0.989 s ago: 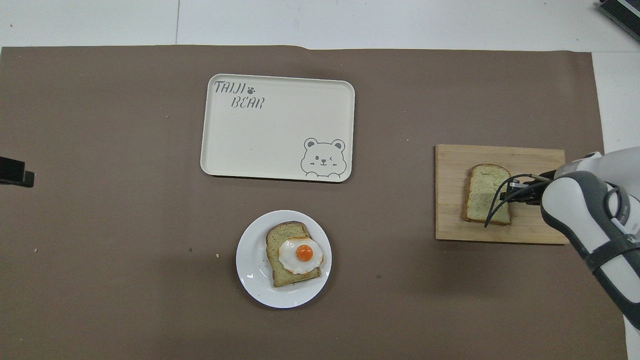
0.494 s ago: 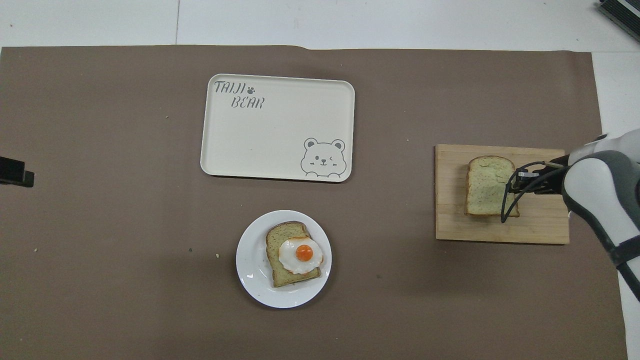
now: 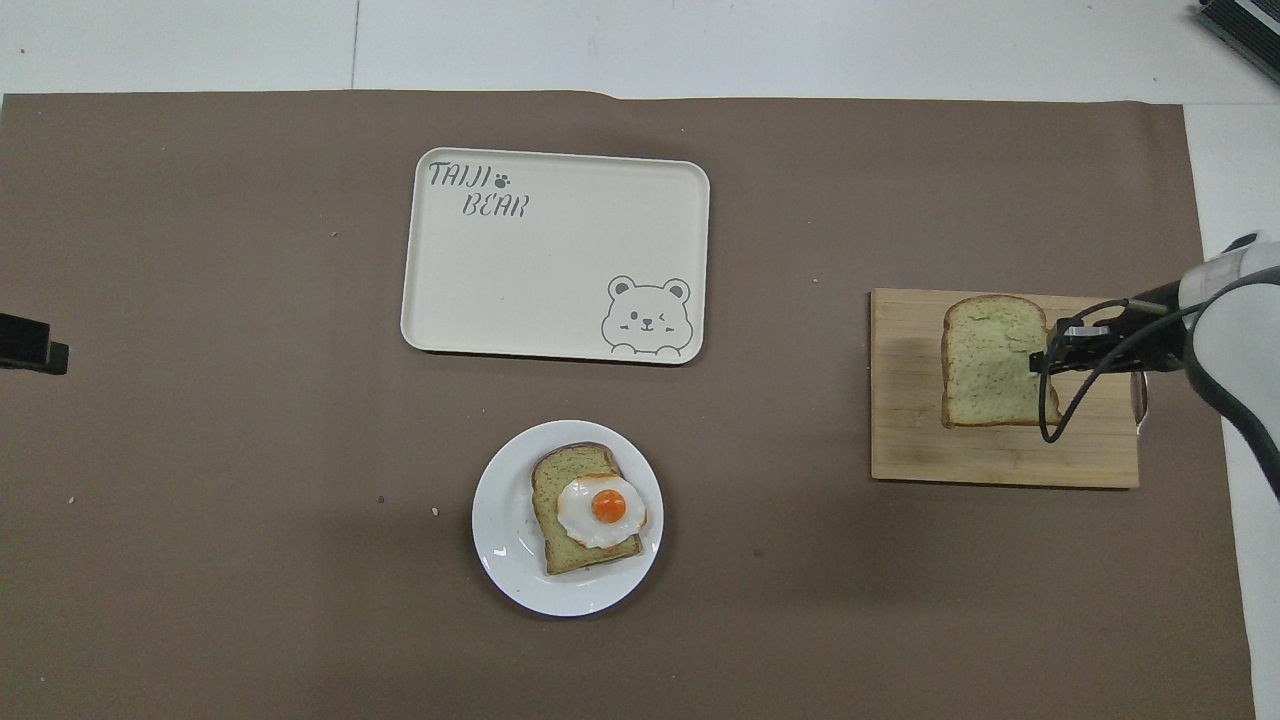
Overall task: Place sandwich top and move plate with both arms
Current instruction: 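Grasp the bread slice edge with the right gripper and lift it, then carry the bread slice over the egg toast and lower it on top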
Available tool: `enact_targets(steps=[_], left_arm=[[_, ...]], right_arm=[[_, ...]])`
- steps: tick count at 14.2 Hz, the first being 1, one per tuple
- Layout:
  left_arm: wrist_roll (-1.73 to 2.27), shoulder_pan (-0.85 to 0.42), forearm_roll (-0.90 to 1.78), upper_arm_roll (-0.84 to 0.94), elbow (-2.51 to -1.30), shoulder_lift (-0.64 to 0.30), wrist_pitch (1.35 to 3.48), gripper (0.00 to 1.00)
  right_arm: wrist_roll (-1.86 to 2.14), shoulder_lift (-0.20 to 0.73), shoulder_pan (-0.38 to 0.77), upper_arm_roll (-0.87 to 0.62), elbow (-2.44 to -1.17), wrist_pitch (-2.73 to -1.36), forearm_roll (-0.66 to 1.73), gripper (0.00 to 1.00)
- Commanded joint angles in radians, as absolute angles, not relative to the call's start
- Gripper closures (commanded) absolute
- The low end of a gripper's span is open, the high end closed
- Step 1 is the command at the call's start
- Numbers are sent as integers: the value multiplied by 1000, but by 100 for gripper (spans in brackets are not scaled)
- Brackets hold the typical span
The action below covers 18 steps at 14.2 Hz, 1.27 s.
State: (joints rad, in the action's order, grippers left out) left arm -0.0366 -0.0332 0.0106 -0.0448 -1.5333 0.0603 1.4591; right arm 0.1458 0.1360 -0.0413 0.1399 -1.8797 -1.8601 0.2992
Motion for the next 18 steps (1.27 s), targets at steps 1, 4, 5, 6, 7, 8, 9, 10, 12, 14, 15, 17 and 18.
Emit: enact_targets(steps=[1,4,5,6,7,8,9,10,12,14,15,17,18], left_arm=[[-28,-29,0,-43,-1519,61,1439,0],[-28,-29,0,-43,-1519,63,1439,0],[-28,-29,0,-43,-1519,61,1439,0],[-28,-29,0,-43,-1519,63,1439,0],[-28,-29,0,-43,-1519,61,1439,0],[-28,-29,0,-43,-1519,61,1439,0],[-28,-29,0,-43,-1519,63,1439,0],[-28,-29,0,-43,-1519,61,1439,0],[-28,-29,0,-43,-1519,61,1439,0],[-28,-29,0,-43,-1519,63,1439,0],[-28,-29,0,-43,-1519,63,1439,0],[-28,-29,0,-43,-1519,61,1439,0],[-28,-29,0,-43,-1519,61,1439,0]], right_arm=[[169,124,-43,117,-1868,-1832,319,100],[155,115,-43,74,-1868,-1813,321,100],[152,115,-43,61,-1868,-1812,321,100],[150,115,-41,43,-1868,-1813,321,100],[144,114,-43,17,-1868,-1812,321,100],[143,110,-41,-7,-1870,-1801,321,100],[143,109,-41,-37,-1871,-1799,321,100],[138,109,-41,-55,-1871,-1801,321,100],[104,109,-41,-95,-1871,-1809,321,100],[39,106,-41,-144,-1876,-1816,321,100],[-10,101,-41,-176,-1881,-1819,321,100],[-66,97,-41,-224,-1893,-1836,322,100],[-78,103,-38,-245,-1897,-1841,321,100]])
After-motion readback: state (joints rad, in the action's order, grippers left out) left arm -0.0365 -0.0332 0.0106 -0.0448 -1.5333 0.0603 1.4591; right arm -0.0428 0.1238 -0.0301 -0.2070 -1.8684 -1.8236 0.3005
